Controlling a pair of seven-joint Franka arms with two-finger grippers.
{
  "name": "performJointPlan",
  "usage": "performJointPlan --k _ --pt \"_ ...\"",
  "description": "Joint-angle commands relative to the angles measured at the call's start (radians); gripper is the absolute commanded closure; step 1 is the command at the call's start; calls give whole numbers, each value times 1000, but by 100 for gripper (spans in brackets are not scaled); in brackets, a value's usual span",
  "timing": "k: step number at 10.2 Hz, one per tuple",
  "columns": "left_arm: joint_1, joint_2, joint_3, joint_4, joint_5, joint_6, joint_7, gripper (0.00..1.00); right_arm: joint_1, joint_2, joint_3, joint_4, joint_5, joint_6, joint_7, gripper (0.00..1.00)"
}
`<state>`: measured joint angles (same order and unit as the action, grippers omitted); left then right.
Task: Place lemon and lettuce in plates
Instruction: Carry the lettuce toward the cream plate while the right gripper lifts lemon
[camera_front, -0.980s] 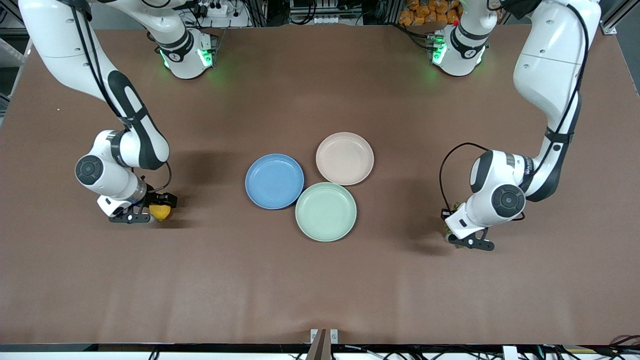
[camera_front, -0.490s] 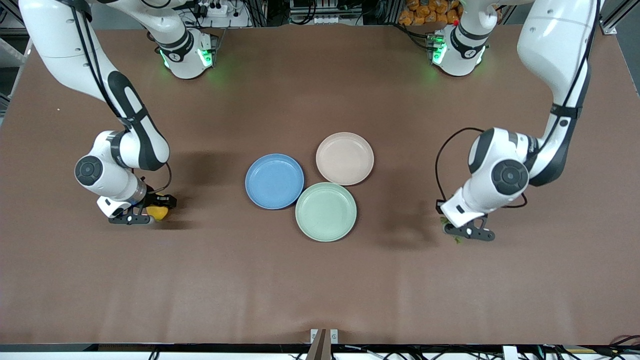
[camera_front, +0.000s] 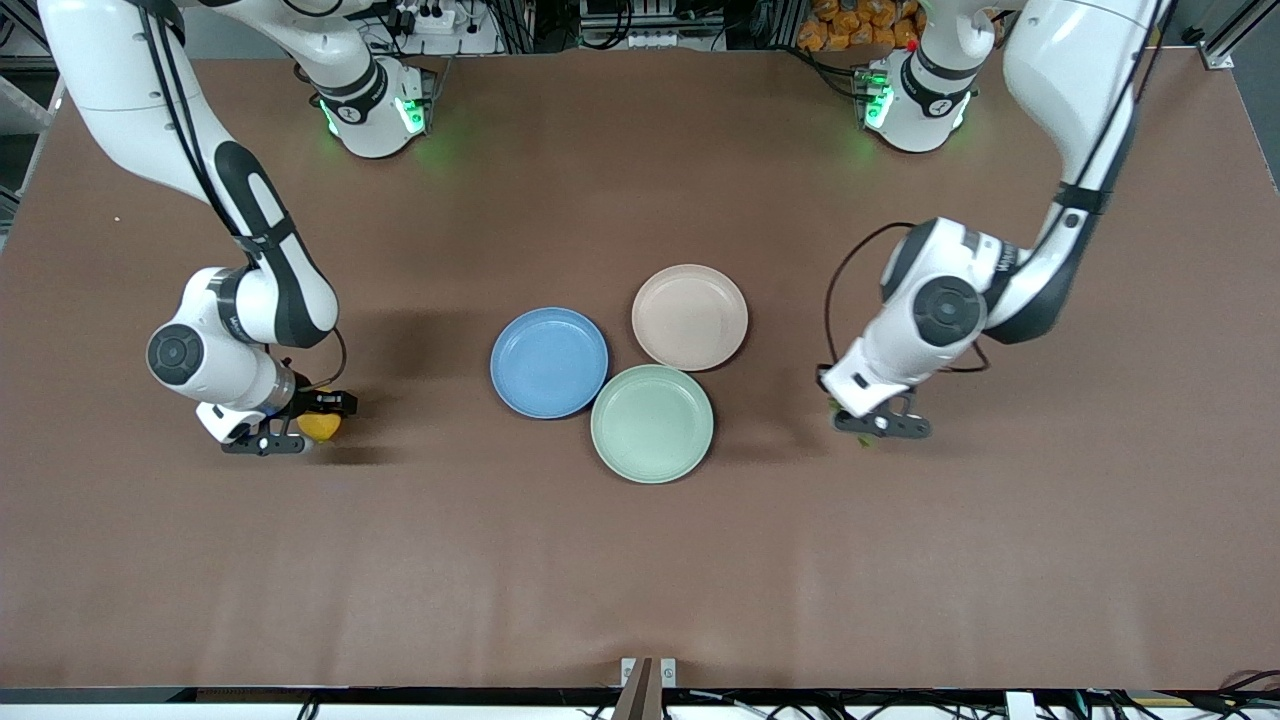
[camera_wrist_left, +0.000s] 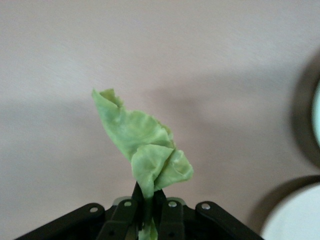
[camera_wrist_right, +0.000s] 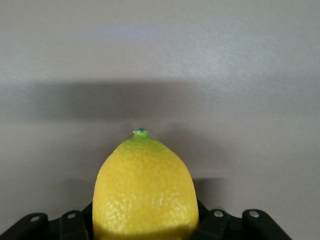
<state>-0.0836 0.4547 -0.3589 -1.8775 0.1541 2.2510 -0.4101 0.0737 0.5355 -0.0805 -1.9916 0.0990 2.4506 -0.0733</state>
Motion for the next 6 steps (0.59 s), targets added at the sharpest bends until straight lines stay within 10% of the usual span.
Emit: performJointPlan --k 1,6 --pt "-77 -18 -34 -32 13 2 -181 100 49 8 -1 49 36 -42 21 63" --pt "-247 28 -38 -31 12 -2 -445 100 155 -28 28 100 36 -157 160 63"
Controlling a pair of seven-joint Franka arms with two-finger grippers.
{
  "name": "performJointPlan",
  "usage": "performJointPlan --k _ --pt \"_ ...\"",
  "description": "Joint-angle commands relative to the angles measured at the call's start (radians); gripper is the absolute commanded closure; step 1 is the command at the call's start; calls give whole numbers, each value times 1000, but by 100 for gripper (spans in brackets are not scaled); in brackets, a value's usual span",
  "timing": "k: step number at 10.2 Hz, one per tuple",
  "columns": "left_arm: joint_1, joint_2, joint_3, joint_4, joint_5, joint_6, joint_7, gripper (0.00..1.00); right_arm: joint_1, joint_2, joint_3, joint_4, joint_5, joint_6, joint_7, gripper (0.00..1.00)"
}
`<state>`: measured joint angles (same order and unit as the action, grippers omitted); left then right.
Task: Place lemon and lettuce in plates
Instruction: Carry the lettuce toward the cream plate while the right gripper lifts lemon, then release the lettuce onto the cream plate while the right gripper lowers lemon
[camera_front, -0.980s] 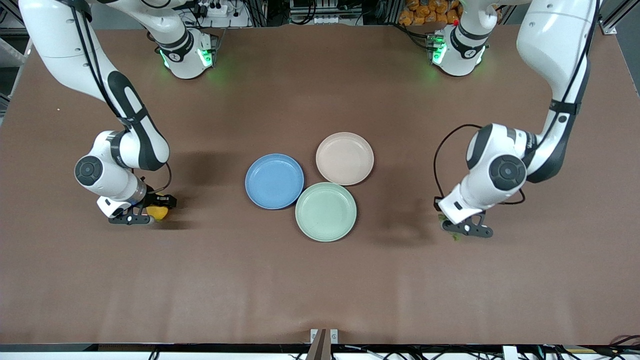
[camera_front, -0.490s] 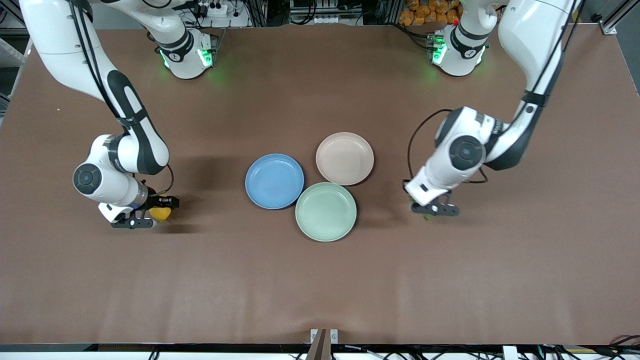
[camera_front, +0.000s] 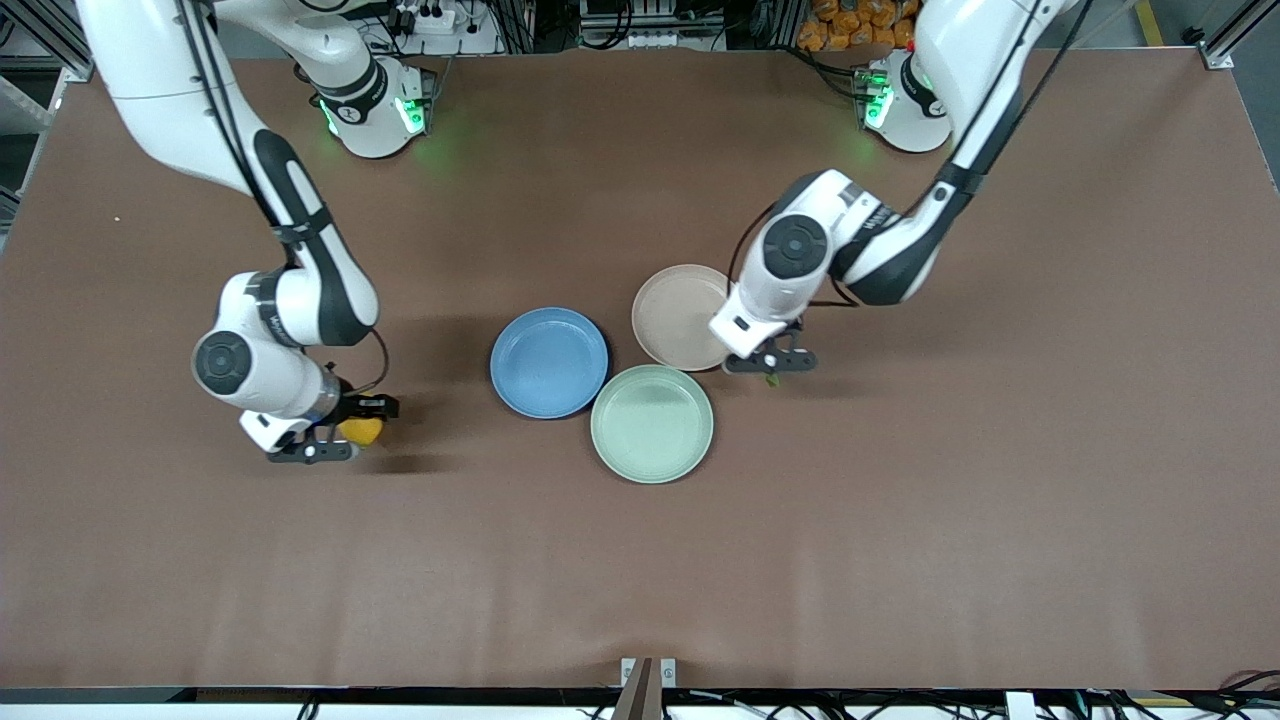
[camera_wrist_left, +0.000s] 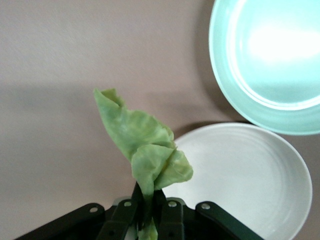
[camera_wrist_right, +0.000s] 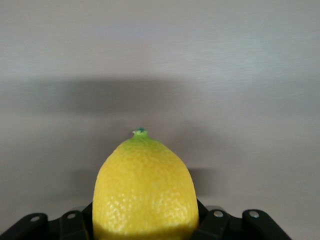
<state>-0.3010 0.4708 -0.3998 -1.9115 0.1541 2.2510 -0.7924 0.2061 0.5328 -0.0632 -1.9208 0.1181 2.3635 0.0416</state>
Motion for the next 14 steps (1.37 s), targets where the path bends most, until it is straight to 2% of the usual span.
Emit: performJointPlan --k 1,7,8,9,10,14 --pt "-52 20 3 3 12 -2 -85 100 48 -36 20 40 17 -101 52 63" --pt "-187 91 3 60 10 -2 -203 100 251 -57 25 42 17 -121 360 63" --pt "-190 91 3 60 9 -2 -206 91 286 -57 25 42 17 -116 409 63" --pt "-190 91 3 60 8 -2 -206 25 317 -54 23 42 17 -109 447 63" --pt "-199 91 4 58 12 -2 -199 0 332 -51 23 42 17 -106 463 63" --pt "-182 83 9 63 27 -2 -189 0 401 -13 22 42 15 -15 518 63"
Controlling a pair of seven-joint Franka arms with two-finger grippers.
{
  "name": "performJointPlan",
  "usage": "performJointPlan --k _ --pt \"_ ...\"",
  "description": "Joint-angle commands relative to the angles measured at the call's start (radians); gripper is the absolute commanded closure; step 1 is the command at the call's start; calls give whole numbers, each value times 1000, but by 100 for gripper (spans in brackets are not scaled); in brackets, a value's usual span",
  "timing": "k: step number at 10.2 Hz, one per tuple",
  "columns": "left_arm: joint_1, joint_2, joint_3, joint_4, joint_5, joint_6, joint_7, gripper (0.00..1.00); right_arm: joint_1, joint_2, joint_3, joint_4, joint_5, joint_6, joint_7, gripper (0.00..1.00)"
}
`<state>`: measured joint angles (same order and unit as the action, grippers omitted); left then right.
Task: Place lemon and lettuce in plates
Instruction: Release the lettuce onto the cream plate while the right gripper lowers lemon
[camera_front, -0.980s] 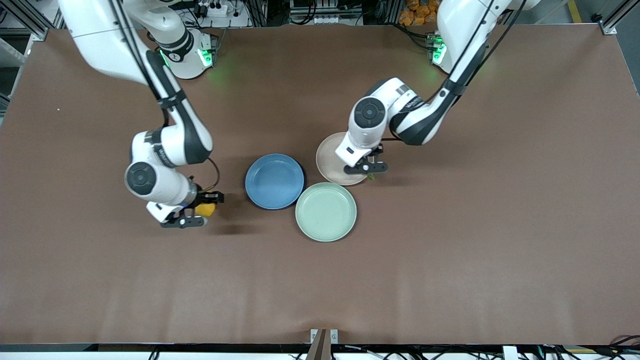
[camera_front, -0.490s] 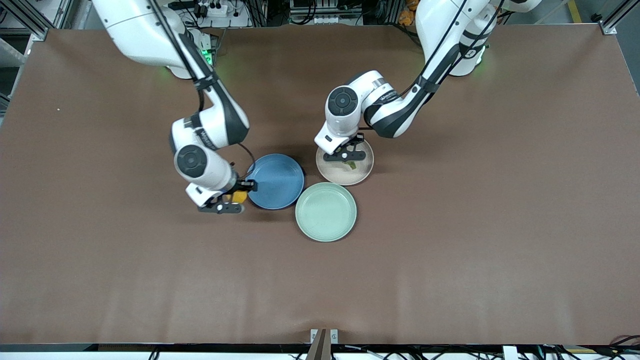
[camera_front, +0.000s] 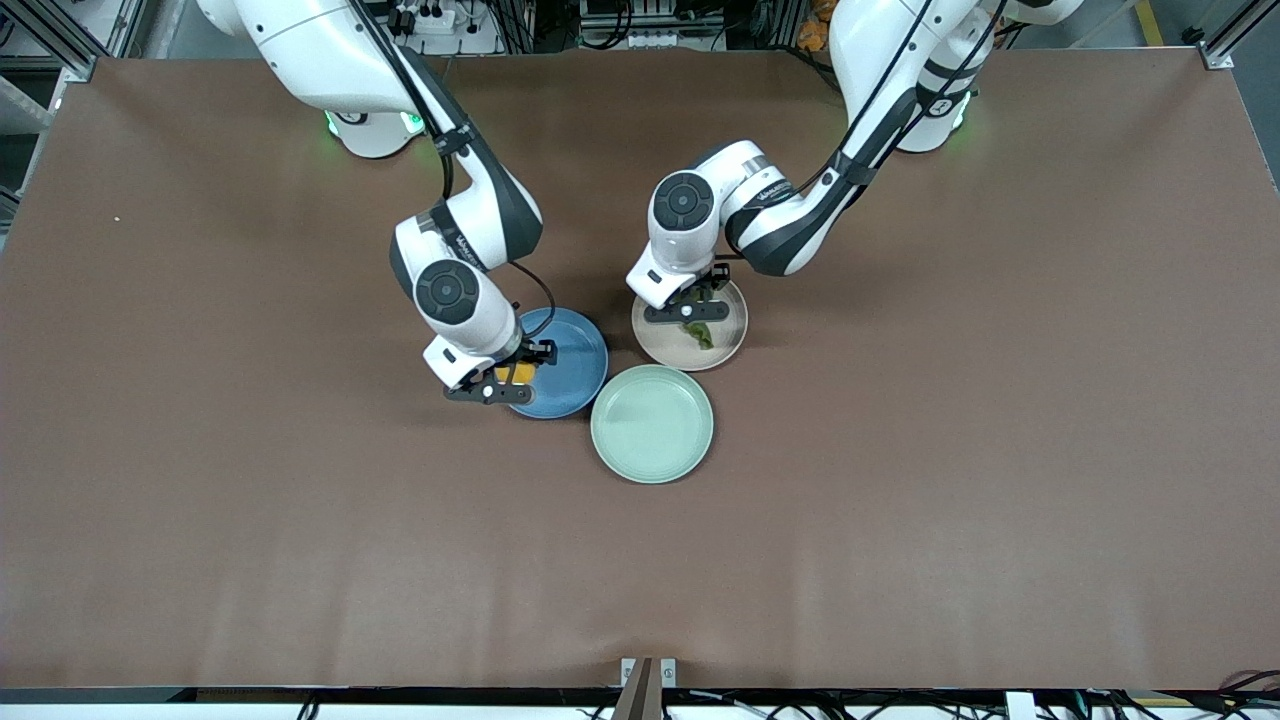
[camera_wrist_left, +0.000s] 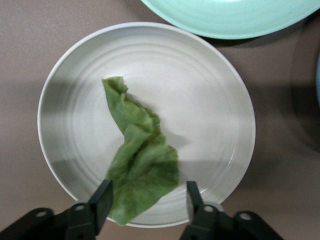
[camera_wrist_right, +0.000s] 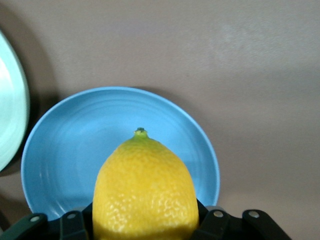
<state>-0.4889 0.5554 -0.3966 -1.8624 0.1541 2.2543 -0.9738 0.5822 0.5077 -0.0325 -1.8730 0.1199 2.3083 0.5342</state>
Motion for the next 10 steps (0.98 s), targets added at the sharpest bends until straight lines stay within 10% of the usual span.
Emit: performJointPlan --k 1,8,10 --pt "22 -8 15 17 28 -5 4 0 39 38 -9 -6 14 77 39 63" --pt "286 -32 15 101 114 -31 194 0 77 118 -10 -8 4 187 63 59" --pt "352 -54 16 124 114 -79 281 0 74 123 -12 -8 3 189 66 16"
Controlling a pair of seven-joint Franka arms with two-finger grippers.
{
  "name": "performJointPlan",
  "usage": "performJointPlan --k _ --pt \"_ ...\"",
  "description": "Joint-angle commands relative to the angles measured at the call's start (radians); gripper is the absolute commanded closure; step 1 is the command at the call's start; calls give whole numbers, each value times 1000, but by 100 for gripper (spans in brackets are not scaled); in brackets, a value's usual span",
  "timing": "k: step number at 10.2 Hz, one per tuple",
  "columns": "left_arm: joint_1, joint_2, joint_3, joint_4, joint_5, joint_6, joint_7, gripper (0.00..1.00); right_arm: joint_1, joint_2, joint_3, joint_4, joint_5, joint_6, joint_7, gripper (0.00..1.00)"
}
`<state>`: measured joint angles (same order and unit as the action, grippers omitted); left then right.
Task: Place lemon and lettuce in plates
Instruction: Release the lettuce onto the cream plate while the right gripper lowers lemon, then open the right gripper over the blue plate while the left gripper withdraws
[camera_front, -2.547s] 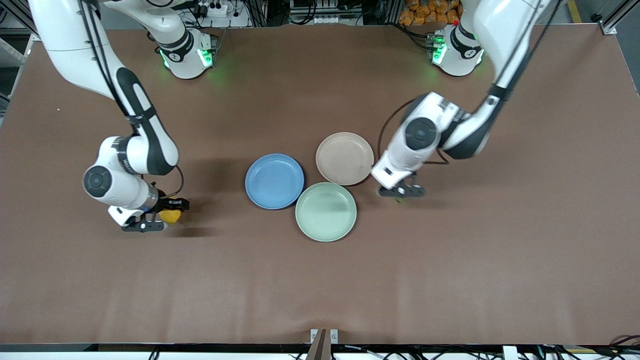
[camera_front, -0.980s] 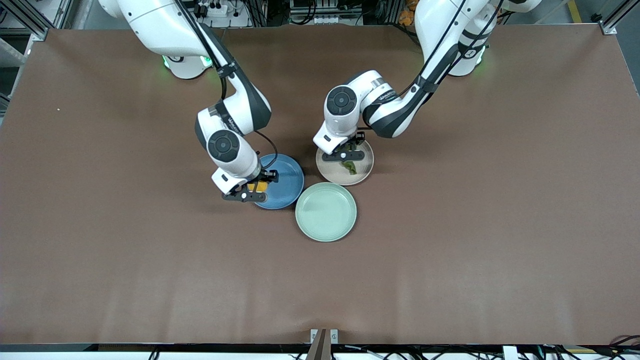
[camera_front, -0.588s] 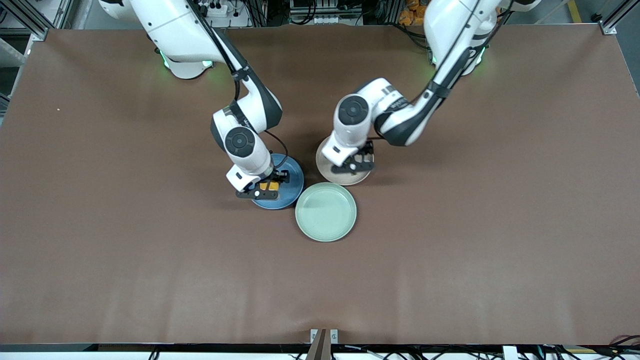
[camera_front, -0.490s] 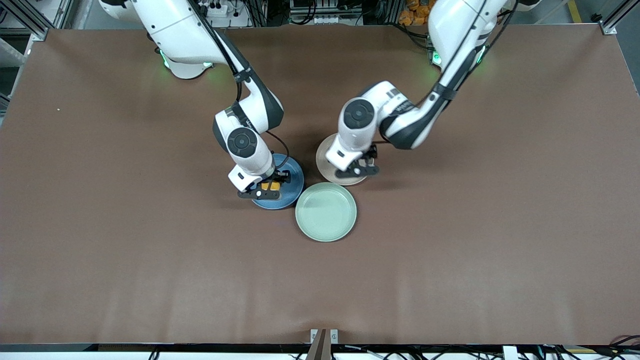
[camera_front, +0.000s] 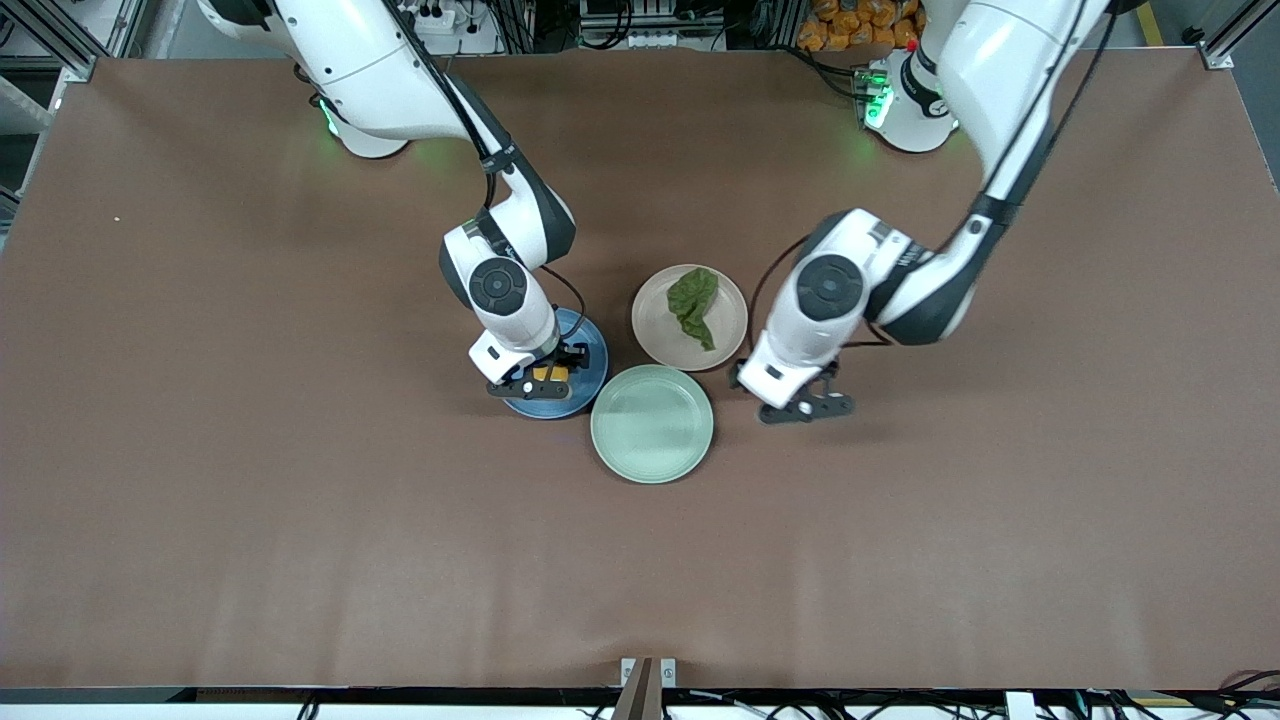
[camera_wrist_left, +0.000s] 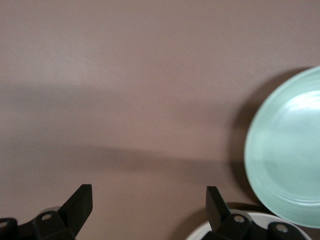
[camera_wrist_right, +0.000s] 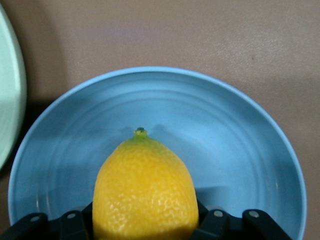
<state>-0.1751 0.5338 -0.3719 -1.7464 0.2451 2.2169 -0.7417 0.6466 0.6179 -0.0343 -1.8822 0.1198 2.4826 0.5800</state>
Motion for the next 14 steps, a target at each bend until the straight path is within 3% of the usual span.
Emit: performJointPlan --k 1,6,7,11,14 --pt "61 -34 -9 24 25 -71 80 0 11 13 -12 0 3 13 30 0" --pt "144 -58 2 42 60 -187 201 0 -16 -15 -12 15 10 -14 29 0" --pt "138 -70 49 30 51 -216 275 0 -31 -20 -10 53 14 -80 29 0" --pt "103 -236 221 -186 -116 -221 577 0 -94 -20 -7 285 17 -413 27 0" --pt "117 -334 229 -297 -145 -223 620 0 -166 -20 -9 385 24 -545 -62 0"
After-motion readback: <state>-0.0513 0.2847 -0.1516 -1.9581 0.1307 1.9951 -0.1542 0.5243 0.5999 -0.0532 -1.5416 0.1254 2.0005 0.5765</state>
